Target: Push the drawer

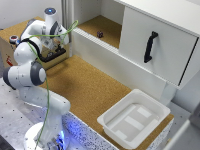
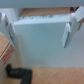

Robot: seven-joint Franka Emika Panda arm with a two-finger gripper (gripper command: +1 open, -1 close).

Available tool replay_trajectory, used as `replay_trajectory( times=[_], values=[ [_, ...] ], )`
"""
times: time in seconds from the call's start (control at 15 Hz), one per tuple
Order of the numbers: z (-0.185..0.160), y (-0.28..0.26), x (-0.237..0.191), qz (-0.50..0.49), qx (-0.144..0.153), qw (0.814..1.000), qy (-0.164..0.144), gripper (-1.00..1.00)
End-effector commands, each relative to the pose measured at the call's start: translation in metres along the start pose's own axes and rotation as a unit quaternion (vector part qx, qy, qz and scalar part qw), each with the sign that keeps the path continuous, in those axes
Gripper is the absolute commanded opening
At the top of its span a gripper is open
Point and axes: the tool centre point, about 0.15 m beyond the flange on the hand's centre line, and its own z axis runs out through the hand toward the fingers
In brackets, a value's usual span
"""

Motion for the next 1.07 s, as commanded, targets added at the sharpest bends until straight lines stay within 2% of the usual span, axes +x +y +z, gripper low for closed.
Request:
replay_trajectory(
  times=[0.0, 0.8, 0.87, 0.93, 1.0],
  values=[
    [-0.012, 0.031, 0.065, 0.008, -0.102, 0.995, 0.006, 1.00],
    [-0.012, 0.031, 0.065, 0.008, -0.102, 0.995, 0.006, 1.00],
    [-0.013, 0.042, 0.046, 0.010, -0.051, 0.998, 0.036, 1.00],
    [-0.004, 0.047, 0.045, 0.015, -0.068, 0.997, 0.033, 1.00],
    [0.000, 0.051, 0.051, 0.012, -0.082, 0.995, 0.056, 1.00]
  ],
)
